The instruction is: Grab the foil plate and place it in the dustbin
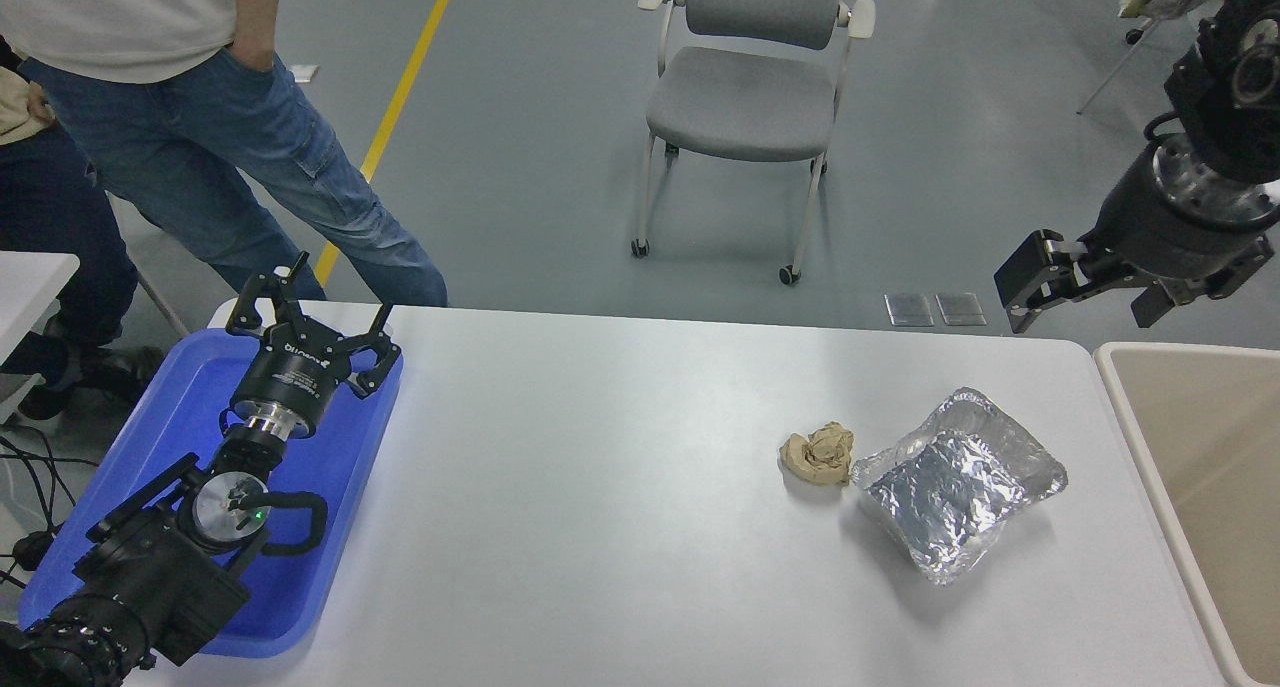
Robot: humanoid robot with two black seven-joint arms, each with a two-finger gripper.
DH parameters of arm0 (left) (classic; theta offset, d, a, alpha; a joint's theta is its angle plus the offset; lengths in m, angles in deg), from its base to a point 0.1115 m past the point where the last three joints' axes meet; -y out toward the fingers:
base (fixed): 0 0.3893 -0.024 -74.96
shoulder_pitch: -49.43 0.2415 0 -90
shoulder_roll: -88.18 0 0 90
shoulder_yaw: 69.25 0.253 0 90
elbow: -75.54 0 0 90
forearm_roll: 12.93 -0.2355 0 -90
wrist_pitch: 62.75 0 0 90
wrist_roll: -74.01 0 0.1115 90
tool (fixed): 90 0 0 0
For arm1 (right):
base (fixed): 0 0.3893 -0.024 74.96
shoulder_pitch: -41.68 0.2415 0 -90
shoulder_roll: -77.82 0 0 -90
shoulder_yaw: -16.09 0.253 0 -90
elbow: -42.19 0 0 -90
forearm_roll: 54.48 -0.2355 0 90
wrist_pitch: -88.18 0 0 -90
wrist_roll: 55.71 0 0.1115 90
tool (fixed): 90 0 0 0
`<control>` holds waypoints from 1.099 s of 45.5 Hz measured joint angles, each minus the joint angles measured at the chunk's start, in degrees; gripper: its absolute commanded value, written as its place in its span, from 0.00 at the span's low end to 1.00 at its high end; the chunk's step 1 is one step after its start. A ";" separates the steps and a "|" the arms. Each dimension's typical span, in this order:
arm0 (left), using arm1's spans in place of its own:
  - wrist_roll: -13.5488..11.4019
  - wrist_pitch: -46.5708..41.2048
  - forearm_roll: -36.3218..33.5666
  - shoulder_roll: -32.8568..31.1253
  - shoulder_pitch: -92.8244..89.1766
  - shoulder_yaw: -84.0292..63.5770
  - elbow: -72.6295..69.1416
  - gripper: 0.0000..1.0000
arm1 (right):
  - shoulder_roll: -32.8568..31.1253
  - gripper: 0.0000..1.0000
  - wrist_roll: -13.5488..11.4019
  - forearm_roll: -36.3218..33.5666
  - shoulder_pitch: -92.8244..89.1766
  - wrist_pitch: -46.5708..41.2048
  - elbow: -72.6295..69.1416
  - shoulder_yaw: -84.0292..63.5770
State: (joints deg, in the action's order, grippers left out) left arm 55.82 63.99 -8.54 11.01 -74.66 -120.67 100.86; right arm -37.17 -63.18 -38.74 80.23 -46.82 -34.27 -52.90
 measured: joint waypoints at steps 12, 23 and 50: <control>0.00 0.00 -0.03 0.00 0.00 0.05 0.00 1.00 | -0.04 1.00 0.00 0.02 0.14 0.00 0.00 0.00; 0.00 0.00 -0.03 0.00 0.00 0.05 0.00 1.00 | -0.13 1.00 0.00 0.02 0.11 0.00 0.06 0.00; 0.00 0.00 0.00 0.00 -0.01 0.07 0.00 1.00 | -0.53 1.00 0.00 -0.01 0.32 0.00 0.10 0.00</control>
State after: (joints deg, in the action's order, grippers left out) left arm 55.82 63.99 -8.54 11.01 -74.67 -120.60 100.85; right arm -37.70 -63.18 -38.75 80.54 -46.82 -34.18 -52.90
